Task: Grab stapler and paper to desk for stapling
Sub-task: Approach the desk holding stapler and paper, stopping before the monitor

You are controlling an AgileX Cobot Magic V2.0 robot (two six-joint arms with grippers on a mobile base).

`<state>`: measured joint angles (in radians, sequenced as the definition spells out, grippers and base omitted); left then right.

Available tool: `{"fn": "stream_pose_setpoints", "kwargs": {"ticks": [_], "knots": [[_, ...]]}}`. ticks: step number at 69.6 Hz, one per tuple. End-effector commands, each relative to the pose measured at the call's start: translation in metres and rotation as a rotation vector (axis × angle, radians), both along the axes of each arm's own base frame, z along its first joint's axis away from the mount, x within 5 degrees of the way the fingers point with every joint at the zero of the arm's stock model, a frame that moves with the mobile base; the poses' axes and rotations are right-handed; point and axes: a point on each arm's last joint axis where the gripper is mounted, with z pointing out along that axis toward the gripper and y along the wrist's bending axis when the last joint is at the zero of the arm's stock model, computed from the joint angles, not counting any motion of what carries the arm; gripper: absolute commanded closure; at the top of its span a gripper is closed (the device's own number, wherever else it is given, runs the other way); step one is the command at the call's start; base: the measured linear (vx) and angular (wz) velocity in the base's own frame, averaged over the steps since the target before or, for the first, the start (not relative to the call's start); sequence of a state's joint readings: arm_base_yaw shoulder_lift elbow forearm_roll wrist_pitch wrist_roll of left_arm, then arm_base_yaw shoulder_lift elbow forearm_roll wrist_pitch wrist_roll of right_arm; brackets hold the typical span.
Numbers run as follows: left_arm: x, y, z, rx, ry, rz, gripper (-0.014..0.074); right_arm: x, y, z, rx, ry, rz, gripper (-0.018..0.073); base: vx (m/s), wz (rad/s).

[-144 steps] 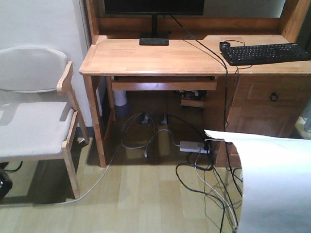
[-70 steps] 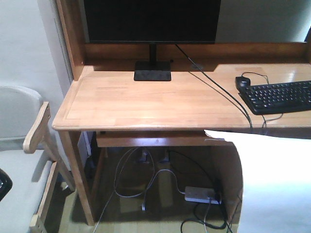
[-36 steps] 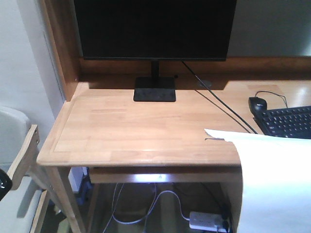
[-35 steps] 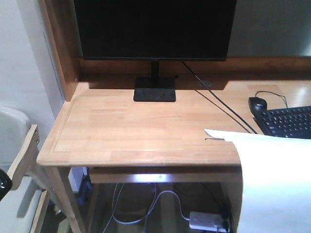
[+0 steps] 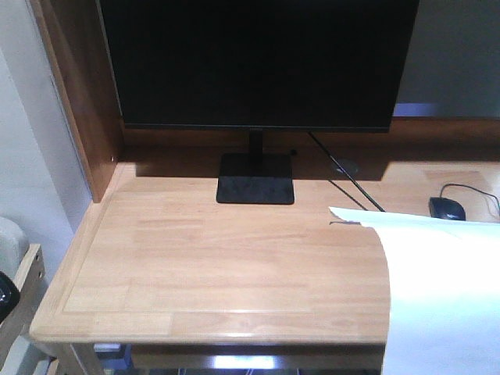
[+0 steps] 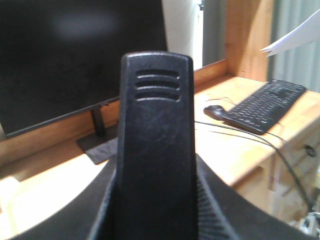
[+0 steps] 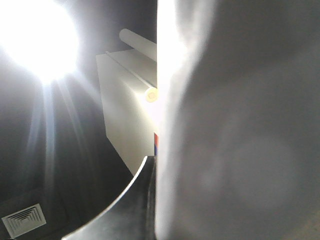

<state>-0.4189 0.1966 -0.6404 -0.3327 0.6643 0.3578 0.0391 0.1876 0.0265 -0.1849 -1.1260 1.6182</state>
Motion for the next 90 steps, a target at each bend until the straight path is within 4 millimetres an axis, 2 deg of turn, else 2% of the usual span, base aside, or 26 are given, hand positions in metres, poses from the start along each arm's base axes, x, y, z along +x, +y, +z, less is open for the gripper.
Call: {"fn": "stream_pose_setpoints", "kwargs": {"ticks": [1, 90], "knots": [[-0.0004, 0.0018, 0.018, -0.09, -0.094, 0.016, 0.0603, -0.0014, 0.0003, 0.0008, -0.003, -0.028, -0.001, 0.0564, 0.26, 0.05], [-0.0004, 0.0018, 0.018, -0.09, -0.094, 0.016, 0.0603, -0.0014, 0.0003, 0.0008, -0.003, -0.028, -0.002, 0.0564, 0.15, 0.0]]}}
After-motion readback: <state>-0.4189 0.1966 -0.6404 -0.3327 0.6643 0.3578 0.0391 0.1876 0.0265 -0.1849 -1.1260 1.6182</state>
